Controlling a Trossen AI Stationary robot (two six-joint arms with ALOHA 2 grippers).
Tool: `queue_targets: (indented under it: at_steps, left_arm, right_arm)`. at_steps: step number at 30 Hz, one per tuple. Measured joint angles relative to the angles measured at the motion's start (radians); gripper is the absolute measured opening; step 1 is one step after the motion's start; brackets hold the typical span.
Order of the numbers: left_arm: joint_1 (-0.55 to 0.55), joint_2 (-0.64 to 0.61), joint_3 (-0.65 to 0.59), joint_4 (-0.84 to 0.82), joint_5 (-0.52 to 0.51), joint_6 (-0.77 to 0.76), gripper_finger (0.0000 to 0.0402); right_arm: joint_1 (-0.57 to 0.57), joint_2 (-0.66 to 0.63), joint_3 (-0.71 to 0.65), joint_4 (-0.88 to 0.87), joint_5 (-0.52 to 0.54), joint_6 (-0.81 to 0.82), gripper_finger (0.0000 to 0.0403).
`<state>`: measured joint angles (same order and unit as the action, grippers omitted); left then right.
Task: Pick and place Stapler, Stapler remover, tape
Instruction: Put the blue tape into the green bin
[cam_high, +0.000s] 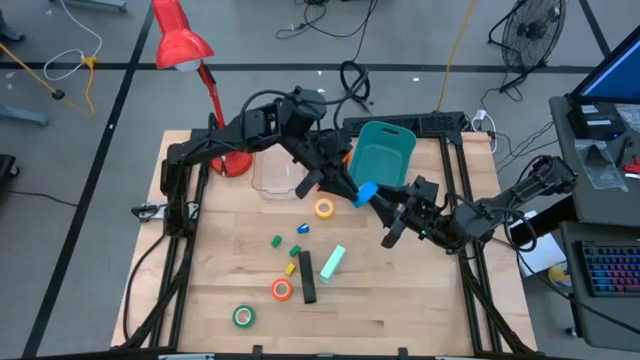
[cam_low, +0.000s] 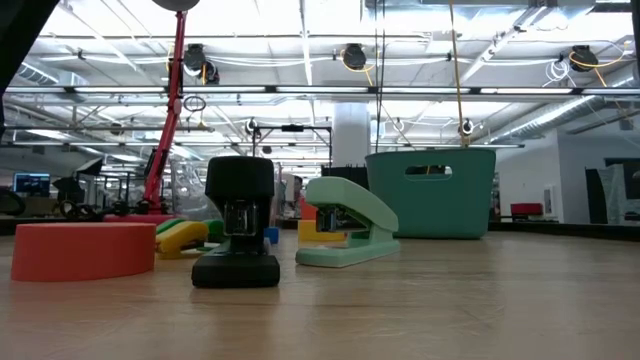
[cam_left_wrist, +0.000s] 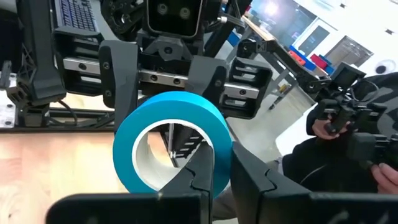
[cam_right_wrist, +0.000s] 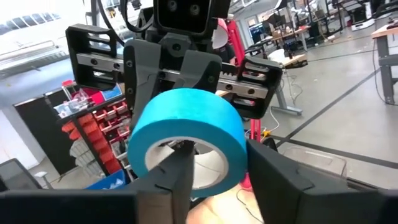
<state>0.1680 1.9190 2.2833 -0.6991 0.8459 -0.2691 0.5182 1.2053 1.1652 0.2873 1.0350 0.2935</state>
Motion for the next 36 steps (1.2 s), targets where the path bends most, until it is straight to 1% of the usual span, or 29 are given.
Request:
queue_targets:
  at_steps: [6, 7, 9, 10, 15, 17, 19, 21, 25, 28, 30, 31, 33, 36]
  left_arm:
    - [0.001, -0.001, 0.000, 0.009, 0.030, -0.029, 0.0026]
    - [0.001, -0.001, 0.000, 0.015, 0.036, -0.042, 0.0026]
    - [0.000, -0.001, 0.000, 0.029, 0.036, -0.071, 0.0031]
    - [0.000, -0.001, 0.000, 0.037, 0.042, -0.086, 0.0040]
    - [0.013, -0.019, -0.001, 0.048, 0.118, -0.118, 0.0109]
    - [0.029, -0.055, -0.001, 0.040, 0.153, -0.116, 0.0131]
    - [0.049, -0.099, 0.000, 0.031, 0.148, -0.103, 0.0145]
    - [0.070, -0.147, 0.000, -0.005, 0.081, -0.086, 0.0151]
    - [0.089, -0.231, 0.001, -0.102, -0.124, -0.065, 0.0154]
    - [0.069, -0.284, 0.001, -0.221, -0.267, -0.065, 0.0155]
    - [0.030, -0.308, 0.002, -0.299, -0.388, -0.069, 0.0155]
    - [0.005, -0.319, 0.002, -0.343, -0.454, -0.083, 0.0155]
    - [-0.061, -0.331, 0.002, -0.405, -0.577, -0.116, 0.0156]
    - [-0.167, -0.335, 0.002, -0.448, -0.745, -0.147, 0.0156]
  right_arm:
    - [0.000, 0.000, 0.000, -0.007, -0.002, -0.023, 0.0036]
    - [0.000, 0.000, 0.000, -0.007, -0.009, -0.028, 0.0028]
    - [0.000, 0.000, 0.000, -0.003, -0.011, -0.027, 0.0029]
    - [0.000, 0.000, 0.000, -0.003, -0.010, -0.025, 0.0029]
    - [0.002, -0.004, 0.001, -0.001, 0.000, -0.019, 0.0029]
    - [0.002, -0.013, 0.000, -0.011, 0.012, -0.018, 0.0029]
    - [0.006, -0.025, 0.000, -0.036, 0.043, -0.017, 0.0029]
    - [0.019, -0.043, 0.000, -0.077, 0.101, -0.016, 0.0029]
    - [0.039, -0.101, 0.000, -0.211, 0.220, 0.060, 0.0029]
    - [0.030, -0.155, 0.000, -0.343, 0.258, 0.139, 0.0029]
    - [-0.001, -0.186, 0.000, -0.421, 0.266, 0.191, 0.0029]
    - [-0.025, -0.204, 0.000, -0.457, 0.260, 0.217, 0.0029]
    - [-0.093, -0.233, 0.000, -0.523, 0.208, 0.253, 0.0029]
    - [-0.247, -0.256, 0.000, -0.642, 0.076, 0.304, 0.0029]
